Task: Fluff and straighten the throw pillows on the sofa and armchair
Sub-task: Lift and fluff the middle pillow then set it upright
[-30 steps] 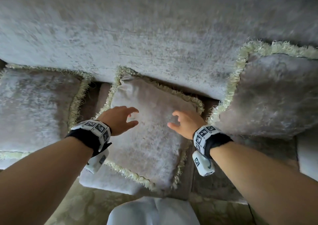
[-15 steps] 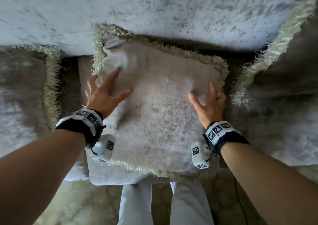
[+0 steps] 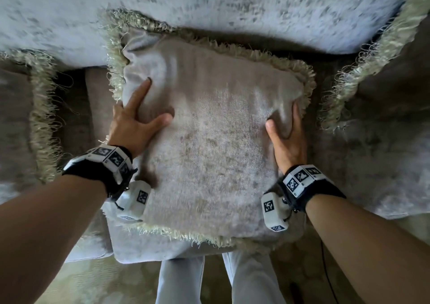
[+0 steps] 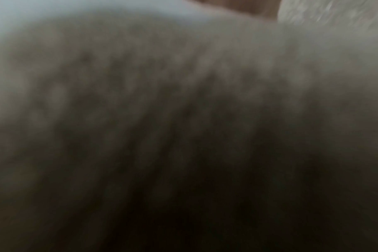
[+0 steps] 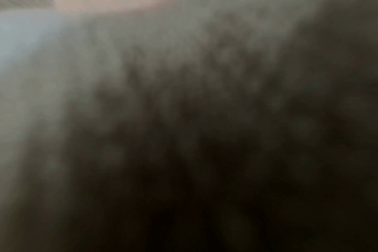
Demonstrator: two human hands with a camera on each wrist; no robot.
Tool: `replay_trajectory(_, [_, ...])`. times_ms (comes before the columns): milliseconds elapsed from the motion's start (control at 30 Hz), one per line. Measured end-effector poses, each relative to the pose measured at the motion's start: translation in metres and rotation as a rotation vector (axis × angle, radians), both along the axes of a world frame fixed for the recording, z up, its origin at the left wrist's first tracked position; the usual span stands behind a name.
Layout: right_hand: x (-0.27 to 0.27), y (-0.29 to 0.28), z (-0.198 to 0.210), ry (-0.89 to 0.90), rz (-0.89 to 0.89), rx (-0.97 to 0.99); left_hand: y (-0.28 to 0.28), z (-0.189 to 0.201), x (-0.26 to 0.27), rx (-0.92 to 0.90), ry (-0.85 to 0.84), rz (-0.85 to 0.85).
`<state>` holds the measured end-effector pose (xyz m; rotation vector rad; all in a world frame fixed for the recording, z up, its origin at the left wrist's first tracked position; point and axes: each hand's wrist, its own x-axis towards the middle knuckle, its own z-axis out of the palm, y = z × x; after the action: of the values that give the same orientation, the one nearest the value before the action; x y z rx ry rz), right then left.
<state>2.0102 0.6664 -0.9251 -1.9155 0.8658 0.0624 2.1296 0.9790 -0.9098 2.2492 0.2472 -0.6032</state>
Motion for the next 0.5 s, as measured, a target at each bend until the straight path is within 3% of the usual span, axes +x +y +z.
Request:
replay_trajectory(267, [0.005, 0.009, 0.077, -0.081, 0.071, -0.063, 0.013, 0.051, -0.018, -0.118, -0.165, 0.107])
replay_trajectory(500, [0.054, 0.007, 0.149, -0.441, 0.160, -0.169, 0.019, 0.111, -0.004, -0.248, -0.486, 0.223])
